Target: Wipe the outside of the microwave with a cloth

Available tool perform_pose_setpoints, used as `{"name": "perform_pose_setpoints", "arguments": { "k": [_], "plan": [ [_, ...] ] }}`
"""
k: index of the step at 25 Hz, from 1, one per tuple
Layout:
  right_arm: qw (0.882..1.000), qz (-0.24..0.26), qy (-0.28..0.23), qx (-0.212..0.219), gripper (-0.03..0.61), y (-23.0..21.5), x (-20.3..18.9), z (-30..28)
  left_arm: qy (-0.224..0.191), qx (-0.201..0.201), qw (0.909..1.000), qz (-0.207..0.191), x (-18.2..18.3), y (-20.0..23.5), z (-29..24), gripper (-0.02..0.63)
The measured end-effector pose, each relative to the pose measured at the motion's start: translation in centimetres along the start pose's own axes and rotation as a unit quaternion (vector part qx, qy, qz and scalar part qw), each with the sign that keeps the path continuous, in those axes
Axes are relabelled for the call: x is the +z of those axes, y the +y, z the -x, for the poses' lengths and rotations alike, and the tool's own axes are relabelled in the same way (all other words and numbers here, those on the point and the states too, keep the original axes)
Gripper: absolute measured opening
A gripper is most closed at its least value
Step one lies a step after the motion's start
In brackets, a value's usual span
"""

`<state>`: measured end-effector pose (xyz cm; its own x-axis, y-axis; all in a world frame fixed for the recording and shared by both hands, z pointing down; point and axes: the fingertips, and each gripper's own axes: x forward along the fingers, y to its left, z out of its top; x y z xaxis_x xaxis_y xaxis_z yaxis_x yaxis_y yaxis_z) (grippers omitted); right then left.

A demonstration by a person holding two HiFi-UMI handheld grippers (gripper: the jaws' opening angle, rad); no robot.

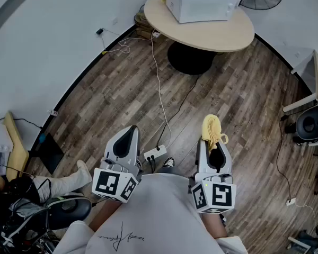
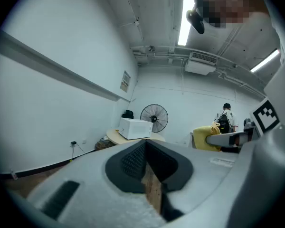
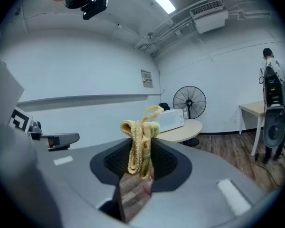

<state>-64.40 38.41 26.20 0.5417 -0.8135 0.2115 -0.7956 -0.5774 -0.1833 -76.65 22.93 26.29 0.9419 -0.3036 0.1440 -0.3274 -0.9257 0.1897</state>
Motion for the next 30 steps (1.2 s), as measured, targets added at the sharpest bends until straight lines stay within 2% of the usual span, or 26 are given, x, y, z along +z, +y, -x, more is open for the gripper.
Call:
{"name": "perform_pose_setpoints", "arguments": {
  "k": [11,14,16,21,25,30],
  "plan": [
    [1.0,-0.019,-0.008,-0.007,0.123,-5.9,0.2,-0.5,0.0,-0.023,0.9996,-0.014,-0.1,-4.7,-4.5,-0.009],
    [0.999,-0.043,-0.007,-0.002,0.123,-7.0,0.2,-0.6,0.005,-0.029,0.9994,-0.017,-0.1,-5.8,-5.1,-0.008],
    [0.998,-0.065,-0.012,0.002,0.124,-7.6,0.4,-0.5,0.011,-0.03,0.9993,-0.017,-0.2,-6.1,-5.6,-0.008],
    [0.997,-0.082,-0.015,0.008,0.126,-8.4,0.8,-1.0,0.017,-0.045,0.9987,-0.018,0.0,-6.6,-7.4,-0.008],
    [0.996,-0.084,-0.014,0.009,0.127,-8.6,0.9,-2.3,0.013,-0.061,0.9978,-0.02,0.5,-6.6,-9.4,-0.009],
    [0.997,-0.08,-0.004,-0.006,0.129,-10.2,1.2,-4.8,0.009,-0.072,0.9974,-0.004,0.9,-5.8,-13.3,-0.009]
  ]
}}
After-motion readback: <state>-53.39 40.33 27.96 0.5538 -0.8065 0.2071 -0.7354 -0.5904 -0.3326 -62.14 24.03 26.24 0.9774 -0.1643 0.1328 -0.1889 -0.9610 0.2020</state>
